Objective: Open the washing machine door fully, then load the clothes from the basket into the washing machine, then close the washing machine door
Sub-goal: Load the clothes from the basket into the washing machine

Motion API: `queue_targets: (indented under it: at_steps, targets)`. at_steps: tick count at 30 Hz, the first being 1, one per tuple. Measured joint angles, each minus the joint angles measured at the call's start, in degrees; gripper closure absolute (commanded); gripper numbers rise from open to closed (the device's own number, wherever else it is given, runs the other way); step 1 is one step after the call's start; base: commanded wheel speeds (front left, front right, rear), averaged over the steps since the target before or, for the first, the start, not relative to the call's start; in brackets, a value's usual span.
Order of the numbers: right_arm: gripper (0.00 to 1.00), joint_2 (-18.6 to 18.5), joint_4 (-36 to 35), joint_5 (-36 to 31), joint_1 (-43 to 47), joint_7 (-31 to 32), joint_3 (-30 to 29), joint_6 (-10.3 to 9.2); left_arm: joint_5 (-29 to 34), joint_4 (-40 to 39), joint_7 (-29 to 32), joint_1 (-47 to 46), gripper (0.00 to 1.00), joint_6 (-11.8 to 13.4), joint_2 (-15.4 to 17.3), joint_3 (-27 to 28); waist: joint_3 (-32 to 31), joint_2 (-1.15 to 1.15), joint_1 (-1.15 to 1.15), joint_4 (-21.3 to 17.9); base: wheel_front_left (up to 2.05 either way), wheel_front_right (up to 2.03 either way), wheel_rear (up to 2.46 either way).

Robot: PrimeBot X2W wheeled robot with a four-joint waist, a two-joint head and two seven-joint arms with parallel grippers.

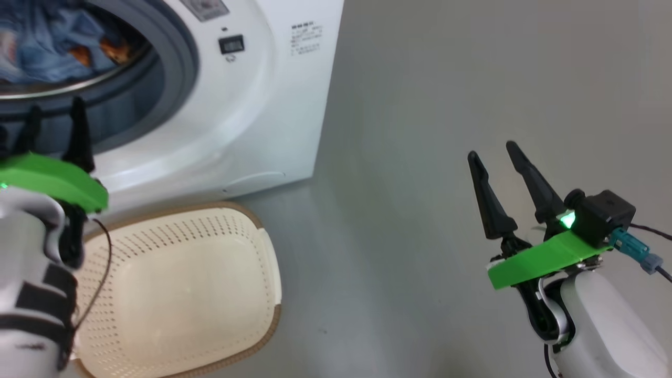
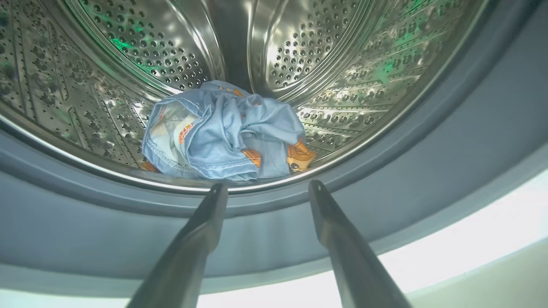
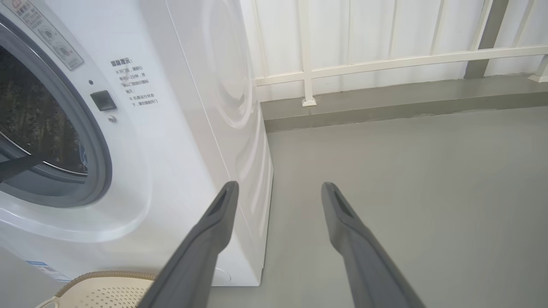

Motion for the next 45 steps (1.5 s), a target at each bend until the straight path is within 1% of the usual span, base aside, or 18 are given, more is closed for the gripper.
queue_targets:
  at_steps: [4, 6, 12, 14, 15, 18, 19, 20, 27, 37, 45]
  targets:
    - [0.0, -0.4, 0.6, 0.4, 1.1, 0.0, 0.0, 0.0, 0.2, -5.5, -0.1, 5.3, 0.0, 0.1, -0.7, 1.4, -2.9, 0.0, 0.0, 1.1, 0.0, 0.0, 0.0]
    - [0.0, -0.6, 0.8, 0.5, 1.5, 0.0, 0.0, 0.0, 1.4, -8.5, -0.1, 8.1, 0.0, 0.4, -1.1, 2.3, -4.3, 0.0, 0.0, 1.7, 0.0, 0.0, 0.0]
    - [0.0, -1.3, 1.3, 0.6, 3.5, 0.0, -0.8, 0.0, 4.4, -16.7, -0.1, 17.5, 0.0, 2.1, -2.7, 4.6, -8.4, 0.0, 0.0, 3.7, 0.0, 0.0, 0.0]
    - [0.0, -1.6, 1.4, 0.6, 4.3, 0.0, -0.9, 0.0, 5.3, -19.2, -0.1, 20.3, 0.0, 2.3, -3.1, 5.4, -9.7, 0.0, 0.0, 4.4, 0.0, 0.0, 0.0]
    - [0.0, -1.7, 1.6, 0.7, 4.7, 0.0, -0.9, 0.0, 6.0, -21.8, -0.1, 22.8, 0.0, 2.8, -3.5, 6.3, -11.0, 0.0, 0.0, 5.2, 0.0, 0.0, 0.0]
    - [0.0, -1.9, 1.6, 0.8, 5.1, 0.0, -0.8, 0.0, 6.7, -25.6, -0.1, 26.7, 0.0, 3.4, -4.2, 7.3, -12.8, 0.0, 0.0, 6.2, 0.0, 0.0, 0.0]
    - [0.0, -1.9, 1.6, 0.8, 5.1, 0.0, -0.8, 0.0, 6.7, -25.6, -0.1, 26.7, 0.0, 3.4, -4.2, 7.3, -12.8, 0.0, 0.0, 6.2, 0.0, 0.0, 0.0]
    - [0.0, -2.1, 1.6, 0.8, 5.3, 0.0, -0.8, 0.0, 7.7, -28.0, -0.1, 29.3, 0.0, 3.7, -4.4, 8.0, -13.9, 0.0, 0.0, 6.9, 0.0, 0.0, 0.0]
    - [0.0, -3.0, 1.9, 1.0, 6.4, 0.0, -1.1, 0.0, 8.6, -35.1, -0.1, 36.5, 0.0, 4.3, -5.7, 10.1, -16.7, 0.0, 0.01, 9.3, 0.0, 0.0, 0.0]
    - [0.0, -4.0, 2.1, 1.0, 8.2, 0.0, -1.1, 0.0, 9.7, -41.3, -0.1, 43.8, 0.0, 5.5, -7.3, 12.0, -19.6, 0.0, 0.01, 11.0, 0.0, 0.0, 0.0]
    - [0.0, -4.0, 2.0, 1.0, 8.3, 0.0, -1.1, 0.0, 9.8, -42.6, -0.1, 44.4, 0.0, 5.3, -7.4, 11.4, -19.6, 0.0, 0.01, 11.6, 0.0, 0.0, 0.0]
